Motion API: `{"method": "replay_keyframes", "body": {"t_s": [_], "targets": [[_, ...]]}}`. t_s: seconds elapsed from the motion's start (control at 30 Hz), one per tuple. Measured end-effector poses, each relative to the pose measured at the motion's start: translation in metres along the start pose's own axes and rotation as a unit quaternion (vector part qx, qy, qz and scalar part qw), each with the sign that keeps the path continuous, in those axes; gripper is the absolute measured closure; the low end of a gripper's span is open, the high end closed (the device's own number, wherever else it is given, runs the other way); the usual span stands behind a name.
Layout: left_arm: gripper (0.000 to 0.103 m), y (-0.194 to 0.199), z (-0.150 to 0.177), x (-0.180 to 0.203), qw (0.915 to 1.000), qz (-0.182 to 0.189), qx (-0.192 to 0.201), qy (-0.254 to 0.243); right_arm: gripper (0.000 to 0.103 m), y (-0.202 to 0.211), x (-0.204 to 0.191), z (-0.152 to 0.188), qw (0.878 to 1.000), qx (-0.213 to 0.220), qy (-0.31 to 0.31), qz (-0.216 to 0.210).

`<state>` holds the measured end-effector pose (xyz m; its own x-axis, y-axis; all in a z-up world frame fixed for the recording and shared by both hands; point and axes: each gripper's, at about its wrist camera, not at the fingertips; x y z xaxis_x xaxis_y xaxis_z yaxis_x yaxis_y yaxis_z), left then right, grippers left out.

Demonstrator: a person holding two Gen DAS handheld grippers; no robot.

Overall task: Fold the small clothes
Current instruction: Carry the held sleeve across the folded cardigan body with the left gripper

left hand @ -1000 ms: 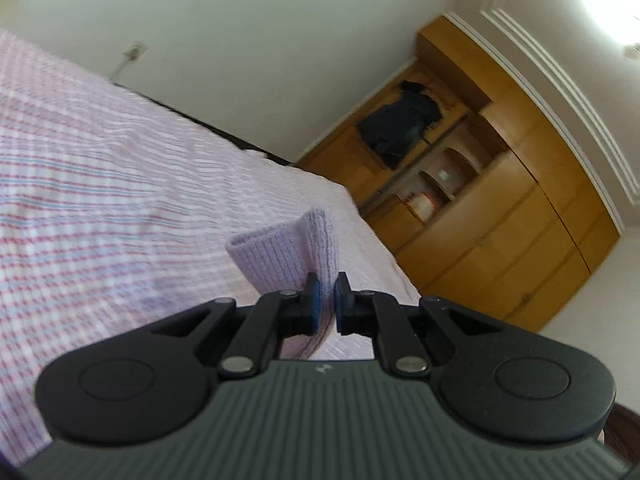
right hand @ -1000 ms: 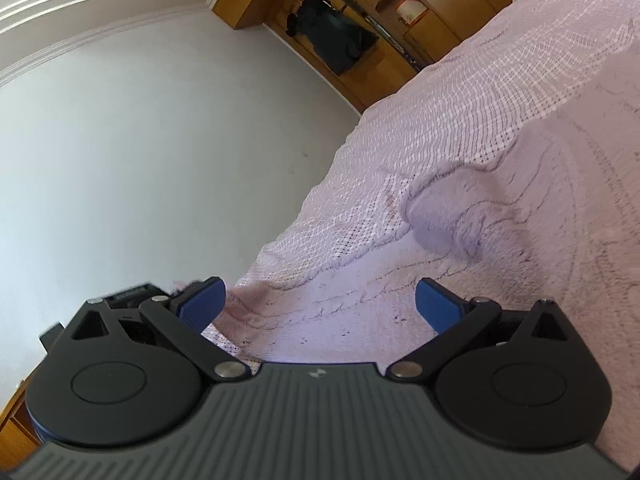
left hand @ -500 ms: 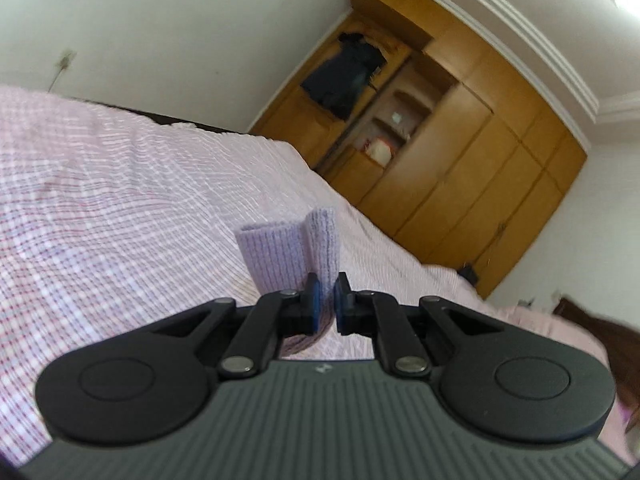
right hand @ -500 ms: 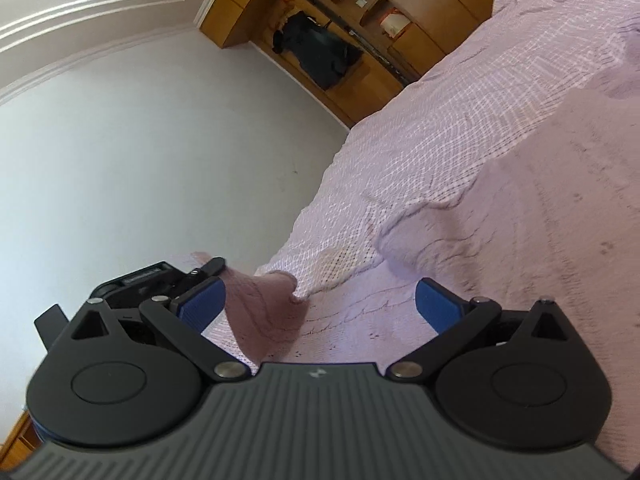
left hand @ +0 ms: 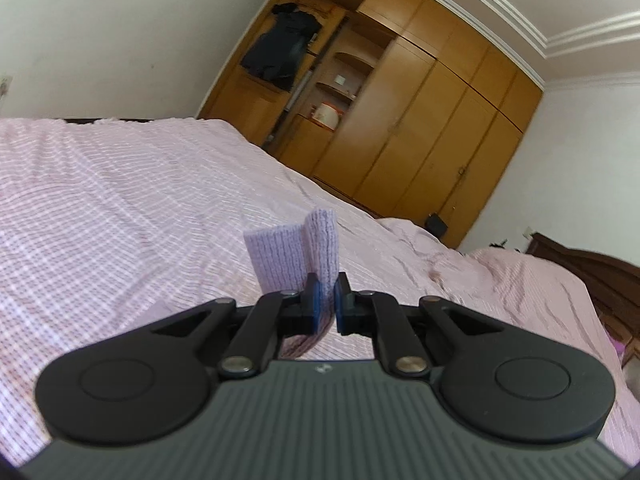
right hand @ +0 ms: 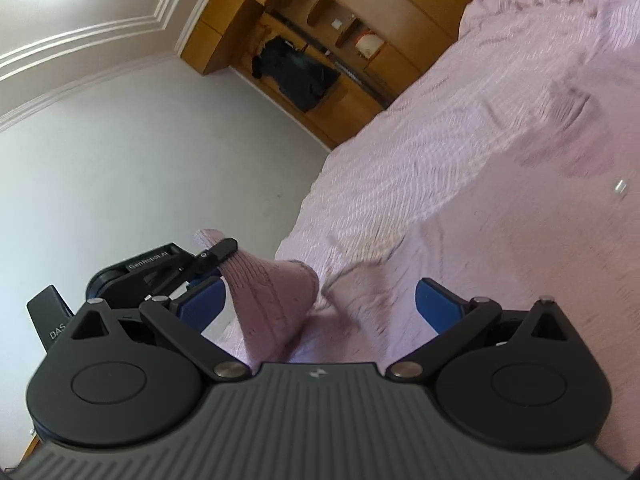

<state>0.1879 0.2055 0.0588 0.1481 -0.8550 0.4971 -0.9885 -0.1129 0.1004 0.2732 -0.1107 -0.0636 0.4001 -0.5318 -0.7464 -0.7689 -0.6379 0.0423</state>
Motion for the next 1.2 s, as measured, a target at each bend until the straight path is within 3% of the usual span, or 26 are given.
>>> {"method": "replay_keyframes", "body": {"t_s": [0.33, 0.47, 0.77, 1.0, 1.2], "targets": [[0.094, -0.022, 0.025, 0.032, 0.9993, 0.014, -0.033, -0.011, 0.0, 0.062, 0.019, -0.037, 0.999, 0.014, 0.018, 0.038], [0.094, -0.032, 0.043, 0.05, 0.9983, 0.028, -0.05, -0.012, 0.0, 0.084, 0.026, -0.047, 0.993, 0.031, 0.068, 0.088], [0.094, -0.051, 0.086, 0.101, 0.9945, 0.053, -0.068, -0.059, 0.0, 0.111, 0.054, -0.083, 0.992, 0.031, 0.059, 0.11], [0.094, -0.068, 0.113, 0.11, 0.9927, 0.048, -0.099, -0.048, 0.0, 0.138, 0.063, -0.11, 0.979, 0.032, 0.133, 0.152], [0.094, -0.071, 0.139, 0.137, 0.991, 0.039, -0.103, -0.076, 0.0, 0.157, 0.098, -0.126, 0.977, 0.039, 0.128, 0.164]]}}
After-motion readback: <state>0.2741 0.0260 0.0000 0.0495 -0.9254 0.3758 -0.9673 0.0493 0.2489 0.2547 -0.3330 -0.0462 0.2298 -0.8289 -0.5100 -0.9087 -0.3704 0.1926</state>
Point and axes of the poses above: each gripper's, at about its wrist camera, not at the fingertips, and y roughly against the way its jaws point, x to its right, z to its underside, and after that the axes turned 7 degrees about x, right-handed
